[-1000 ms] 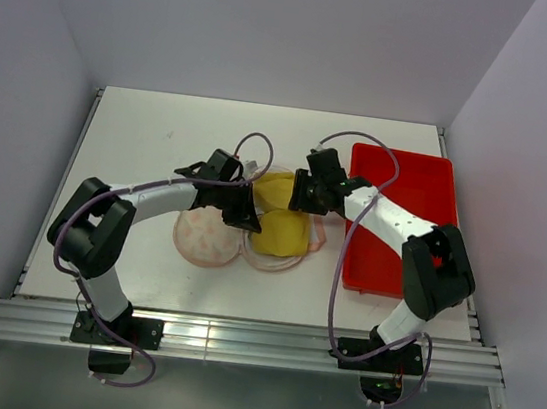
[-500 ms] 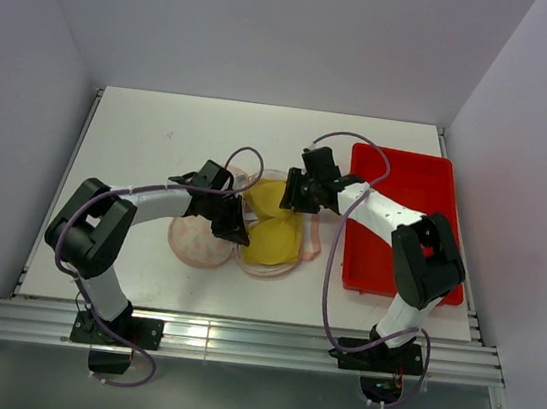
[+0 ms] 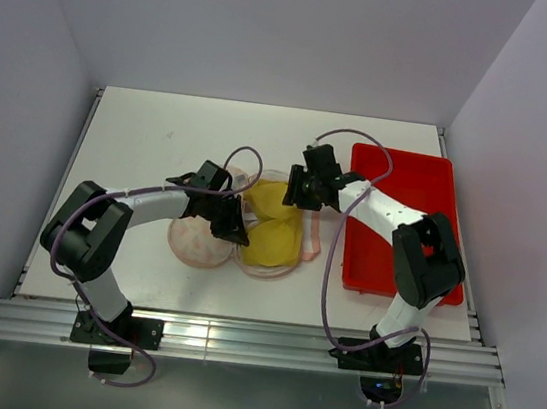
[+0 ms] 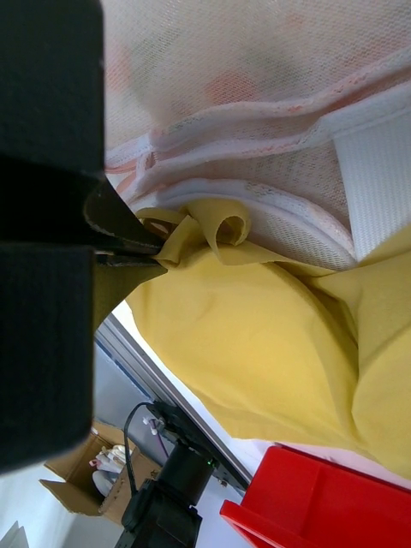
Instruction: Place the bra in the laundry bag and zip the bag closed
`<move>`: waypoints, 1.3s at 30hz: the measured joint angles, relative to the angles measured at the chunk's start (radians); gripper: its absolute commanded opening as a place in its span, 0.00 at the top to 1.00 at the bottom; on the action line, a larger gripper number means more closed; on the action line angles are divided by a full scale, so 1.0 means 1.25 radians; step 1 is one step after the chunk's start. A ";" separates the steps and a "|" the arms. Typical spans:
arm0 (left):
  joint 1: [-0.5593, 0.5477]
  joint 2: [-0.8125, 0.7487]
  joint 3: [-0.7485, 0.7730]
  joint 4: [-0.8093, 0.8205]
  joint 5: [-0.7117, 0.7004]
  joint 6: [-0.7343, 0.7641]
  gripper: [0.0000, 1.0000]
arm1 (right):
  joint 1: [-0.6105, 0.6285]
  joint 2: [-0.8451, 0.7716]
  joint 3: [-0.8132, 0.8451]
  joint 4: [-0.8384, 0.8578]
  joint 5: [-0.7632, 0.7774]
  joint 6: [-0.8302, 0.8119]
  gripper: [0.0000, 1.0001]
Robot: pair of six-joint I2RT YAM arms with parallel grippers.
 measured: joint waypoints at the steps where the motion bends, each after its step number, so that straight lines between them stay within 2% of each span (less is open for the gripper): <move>1: 0.000 0.000 -0.002 0.000 0.000 0.000 1.00 | -0.004 0.000 0.009 -0.013 0.014 -0.002 0.46; 13: 0.023 -0.010 -0.022 -0.004 -0.003 0.009 1.00 | -0.043 0.045 0.093 -0.032 0.083 -0.029 0.45; 18: 0.027 -0.010 -0.024 -0.003 -0.003 0.009 1.00 | -0.044 0.091 0.100 -0.032 0.049 -0.047 0.45; 28: 0.027 -0.010 -0.027 -0.001 -0.003 0.008 1.00 | -0.043 0.093 0.074 0.009 -0.037 -0.060 0.45; 39: 0.027 -0.010 -0.031 0.000 -0.003 0.008 1.00 | -0.043 0.094 0.059 0.013 -0.036 -0.063 0.45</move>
